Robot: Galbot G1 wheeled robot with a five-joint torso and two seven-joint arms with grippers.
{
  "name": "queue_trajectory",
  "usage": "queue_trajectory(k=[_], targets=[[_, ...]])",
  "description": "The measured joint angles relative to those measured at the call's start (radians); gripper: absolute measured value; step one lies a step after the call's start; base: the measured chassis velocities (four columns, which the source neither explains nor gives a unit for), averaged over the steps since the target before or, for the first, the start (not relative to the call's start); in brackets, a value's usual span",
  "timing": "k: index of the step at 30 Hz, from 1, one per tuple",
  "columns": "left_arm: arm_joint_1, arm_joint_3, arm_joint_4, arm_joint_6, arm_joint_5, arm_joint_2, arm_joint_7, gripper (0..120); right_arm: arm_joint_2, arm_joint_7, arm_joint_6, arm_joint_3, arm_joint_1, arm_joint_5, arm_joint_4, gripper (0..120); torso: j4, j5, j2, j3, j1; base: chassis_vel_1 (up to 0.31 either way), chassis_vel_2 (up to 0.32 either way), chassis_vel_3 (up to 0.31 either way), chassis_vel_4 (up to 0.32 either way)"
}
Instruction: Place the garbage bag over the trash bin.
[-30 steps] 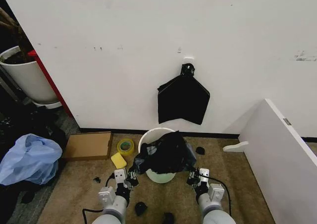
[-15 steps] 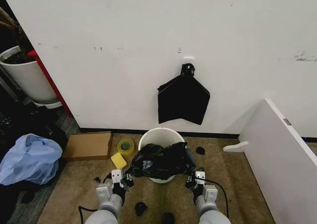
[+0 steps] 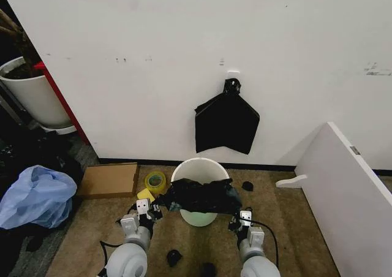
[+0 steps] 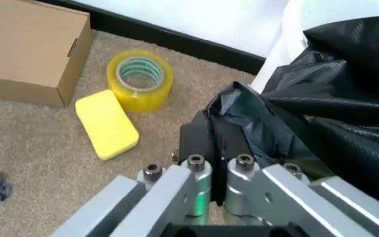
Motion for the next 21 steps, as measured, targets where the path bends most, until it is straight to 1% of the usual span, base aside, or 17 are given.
queue_trajectory(k=[2, 3, 4, 8, 9, 10, 11, 17, 18, 20, 21], targets=[[0.023, -0.004, -0.024, 0.003, 0.019, 0.003, 0.005, 11, -0.009, -0.001, 0.009, 0.003, -0.020, -0.003, 0.031, 12, 0.0000, 0.0001, 0.000, 0.000, 0.000, 0.000, 0.000, 0.000, 0.000], [0.034, -0.005, -0.034, 0.004, 0.026, 0.004, 0.005, 15, -0.014, -0.001, 0.013, 0.005, -0.030, -0.003, 0.044, 15, 0.0001, 0.0000, 0.000, 0.000, 0.000, 0.000, 0.000, 0.000, 0.000], [0.034, -0.005, -0.034, 0.004, 0.026, 0.004, 0.005, 15, -0.014, -0.001, 0.013, 0.005, -0.030, -0.003, 0.044, 15, 0.0001, 0.0000, 0.000, 0.000, 0.000, 0.000, 0.000, 0.000, 0.000], [0.089, -0.016, -0.084, 0.016, 0.036, 0.010, -0.003, 32, -0.039, -0.012, 0.032, 0.007, -0.093, -0.011, 0.117, 32, -0.0001, 0.0001, 0.000, 0.000, 0.000, 0.000, 0.000, 0.000, 0.000], [0.103, -0.019, -0.094, 0.017, 0.036, 0.011, -0.005, 36, -0.044, -0.016, 0.039, 0.007, -0.109, -0.016, 0.132, 36, 0.0000, 0.0000, 0.000, 0.000, 0.000, 0.000, 0.000, 0.000, 0.000], [0.103, -0.019, -0.094, 0.017, 0.036, 0.011, -0.005, 36, -0.044, -0.016, 0.039, 0.007, -0.109, -0.016, 0.132, 36, 0.0000, 0.0000, 0.000, 0.000, 0.000, 0.000, 0.000, 0.000, 0.000], [0.118, -0.021, -0.104, 0.017, 0.036, 0.013, -0.008, 41, -0.049, -0.020, 0.048, 0.008, -0.124, -0.021, 0.146, 41, -0.0001, 0.0000, 0.000, 0.000, 0.000, 0.000, 0.000, 0.000, 0.000], [0.200, -0.035, -0.136, -0.011, 0.037, 0.014, -0.010, 66, -0.054, -0.043, 0.136, 0.023, -0.210, -0.048, 0.206, 67, 0.0001, 0.0000, 0.000, 0.000, 0.000, 0.000, 0.000, 0.000, 0.000], [0.200, -0.035, -0.136, -0.011, 0.037, 0.014, -0.010, 66, -0.054, -0.043, 0.136, 0.023, -0.210, -0.048, 0.206, 67, 0.0001, 0.0000, 0.000, 0.000, 0.000, 0.000, 0.000, 0.000, 0.000], [0.219, -0.043, -0.143, -0.025, 0.038, 0.014, -0.009, 72, -0.054, -0.048, 0.165, 0.030, -0.226, -0.051, 0.215, 71, -0.0001, 0.0000, 0.000, 0.000, 0.000, 0.000, 0.000, 0.000, 0.000], [0.233, -0.054, -0.151, -0.037, 0.039, 0.015, -0.007, 77, -0.054, -0.050, 0.184, 0.036, -0.235, -0.051, 0.224, 79, 0.0000, 0.0000, 0.000, 0.000, 0.000, 0.000, 0.000, 0.000, 0.000]])
